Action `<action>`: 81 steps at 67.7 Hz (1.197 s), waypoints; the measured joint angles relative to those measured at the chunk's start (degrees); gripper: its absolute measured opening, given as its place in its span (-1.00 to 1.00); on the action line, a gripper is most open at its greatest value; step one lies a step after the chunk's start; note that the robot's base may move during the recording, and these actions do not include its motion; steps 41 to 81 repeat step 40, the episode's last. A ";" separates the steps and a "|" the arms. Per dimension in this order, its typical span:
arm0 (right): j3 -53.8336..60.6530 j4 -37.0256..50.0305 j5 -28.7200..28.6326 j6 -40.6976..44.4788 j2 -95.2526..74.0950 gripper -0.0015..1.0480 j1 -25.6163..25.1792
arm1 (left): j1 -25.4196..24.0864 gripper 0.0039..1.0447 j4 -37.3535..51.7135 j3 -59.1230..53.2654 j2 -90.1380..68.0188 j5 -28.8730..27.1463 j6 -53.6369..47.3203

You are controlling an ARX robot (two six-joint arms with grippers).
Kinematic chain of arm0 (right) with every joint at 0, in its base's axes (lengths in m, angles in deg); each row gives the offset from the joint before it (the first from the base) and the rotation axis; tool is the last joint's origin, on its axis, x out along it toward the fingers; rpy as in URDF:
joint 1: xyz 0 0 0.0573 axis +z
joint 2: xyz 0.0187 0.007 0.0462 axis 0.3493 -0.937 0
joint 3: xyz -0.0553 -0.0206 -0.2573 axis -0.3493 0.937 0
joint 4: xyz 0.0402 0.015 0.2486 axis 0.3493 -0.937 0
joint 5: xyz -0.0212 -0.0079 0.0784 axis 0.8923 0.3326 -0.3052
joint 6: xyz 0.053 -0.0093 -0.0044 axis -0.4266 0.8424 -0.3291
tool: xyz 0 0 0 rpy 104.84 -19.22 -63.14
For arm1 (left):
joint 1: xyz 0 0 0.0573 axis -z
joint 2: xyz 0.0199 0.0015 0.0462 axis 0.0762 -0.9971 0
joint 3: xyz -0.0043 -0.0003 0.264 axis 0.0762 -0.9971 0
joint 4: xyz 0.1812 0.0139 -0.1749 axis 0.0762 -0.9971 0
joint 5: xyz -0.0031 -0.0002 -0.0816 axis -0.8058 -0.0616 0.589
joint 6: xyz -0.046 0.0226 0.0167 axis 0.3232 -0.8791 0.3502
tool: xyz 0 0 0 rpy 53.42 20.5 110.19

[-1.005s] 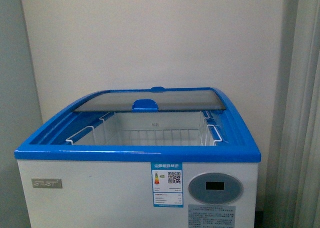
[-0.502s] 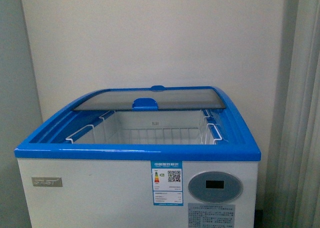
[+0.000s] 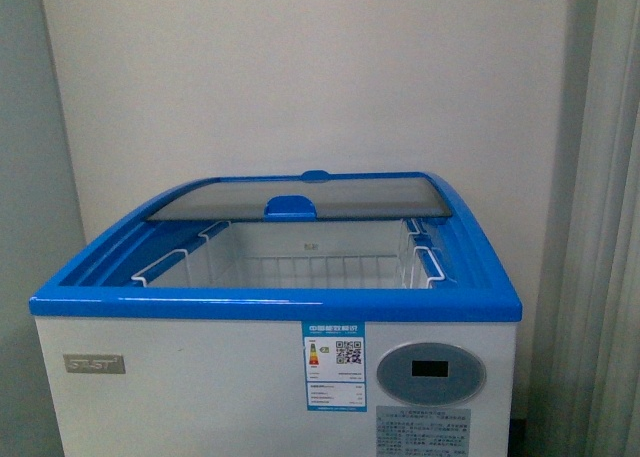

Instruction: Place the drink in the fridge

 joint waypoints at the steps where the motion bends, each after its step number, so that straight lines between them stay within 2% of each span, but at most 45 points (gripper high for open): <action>1: 0.00 0.00 0.00 0.00 0.00 0.22 0.00 | 0.00 0.19 0.00 0.00 0.00 0.00 0.00; 8: 0.00 0.00 0.00 0.00 0.00 0.61 0.00 | 0.00 0.60 0.00 0.00 0.00 0.00 0.00; 15: 0.00 0.00 0.00 0.00 0.00 0.87 0.00 | 0.00 0.88 0.00 0.00 0.00 0.00 -0.04; 81: 0.00 0.00 -0.02 0.00 0.00 0.85 0.00 | 0.00 0.85 0.00 0.00 0.00 0.00 -0.04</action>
